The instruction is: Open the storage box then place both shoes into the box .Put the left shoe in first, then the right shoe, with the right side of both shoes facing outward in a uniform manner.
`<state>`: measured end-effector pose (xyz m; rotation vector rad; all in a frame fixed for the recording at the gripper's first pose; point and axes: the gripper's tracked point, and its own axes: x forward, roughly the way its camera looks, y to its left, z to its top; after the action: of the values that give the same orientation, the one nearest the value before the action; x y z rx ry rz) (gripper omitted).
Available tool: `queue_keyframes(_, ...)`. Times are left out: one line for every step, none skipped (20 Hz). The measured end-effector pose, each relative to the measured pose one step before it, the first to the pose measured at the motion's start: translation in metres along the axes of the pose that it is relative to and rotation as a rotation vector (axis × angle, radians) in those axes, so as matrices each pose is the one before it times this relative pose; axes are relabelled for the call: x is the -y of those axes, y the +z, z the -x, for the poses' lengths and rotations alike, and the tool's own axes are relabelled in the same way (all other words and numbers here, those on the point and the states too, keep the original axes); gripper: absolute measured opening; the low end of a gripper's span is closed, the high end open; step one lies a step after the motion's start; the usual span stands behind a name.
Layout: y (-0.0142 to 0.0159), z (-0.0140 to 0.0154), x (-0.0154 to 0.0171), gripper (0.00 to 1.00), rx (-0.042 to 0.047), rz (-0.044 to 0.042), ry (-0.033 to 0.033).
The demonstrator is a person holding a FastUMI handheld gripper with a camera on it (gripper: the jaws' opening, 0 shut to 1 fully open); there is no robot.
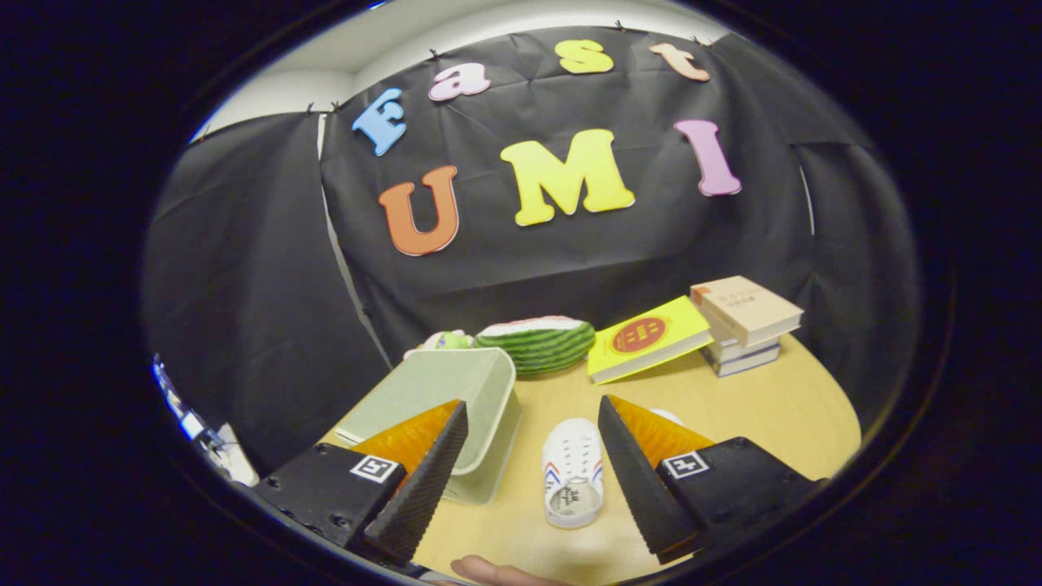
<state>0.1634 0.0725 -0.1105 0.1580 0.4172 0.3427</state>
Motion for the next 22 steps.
queue_keyframes(-0.00142, -0.01530, -0.00060, 1.00, -0.03115, -0.04224, 0.04223)
queue_keyframes(0.00007, -0.01662, -0.00124, 1.00, -0.03768, -0.04935, 0.04302)
queue_keyframes(-0.00214, -0.01494, 0.00216, 1.00, -0.04743, -0.05078, 0.03202)
queue_keyframes(0.00146, -0.01429, 0.00125, 1.00, -0.03041, -0.04904, 0.04152)
queue_keyframes(0.00185, -0.01564, -0.00167, 1.00, -0.03642, -0.03227, 0.04261)
queue_keyframes(-0.00006, -0.01213, -0.00074, 1.00, -0.03950, -0.01849, 0.04264)
queue_keyframes(-0.00173, -0.01062, 0.00015, 1.00, -0.03632, -0.01993, 0.03695)
queue_keyframes(-0.00308, -0.01080, 0.00339, 1.00, -0.04424, -0.01466, 0.02398)
queue_keyframes(-0.00136, -0.01070, 0.00448, 0.99, -0.02506, -0.01585, 0.01657)
queue_keyframes(-0.00022, -0.01114, 0.00316, 1.00, -0.02998, -0.00440, 0.02137)
queue_keyframes(-0.00009, -0.00959, 0.00145, 1.00, -0.01652, -0.01499, 0.02631)
queue_keyframes(-0.00357, -0.01093, -0.00059, 0.99, -0.03900, -0.01655, 0.03364)
queue_keyframes(-0.00542, -0.00894, -0.00242, 1.00, -0.04353, -0.01816, 0.04412)
queue_keyframes(-0.00344, -0.01008, 0.00148, 0.99, -0.03916, -0.01882, 0.02643)
queue_keyframes(-0.00035, -0.01009, 0.00519, 1.00, -0.02449, -0.02346, 0.01779)
queue_keyframes(0.00085, -0.00848, 0.00930, 1.00, -0.01960, -0.03551, 0.00228)
queue_keyframes(0.00197, -0.00661, 0.00841, 1.00, -0.01756, -0.03483, 0.00869)
queue_keyframes(0.00089, -0.00612, 0.00373, 0.99, -0.02454, -0.03136, 0.02102)
queue_keyframes(0.00099, -0.00494, -0.00590, 0.99, -0.01562, -0.04180, 0.05529)
queue_keyframes(-0.00193, -0.00484, -0.00448, 0.99, -0.03160, -0.04195, 0.05241)
queue_keyframes(-0.00447, 0.00053, -0.00158, 0.98, -0.02755, -0.05341, 0.04393)
queue_keyframes(-0.00077, -0.00298, -0.00014, 0.96, -0.02004, -0.05345, 0.03656)
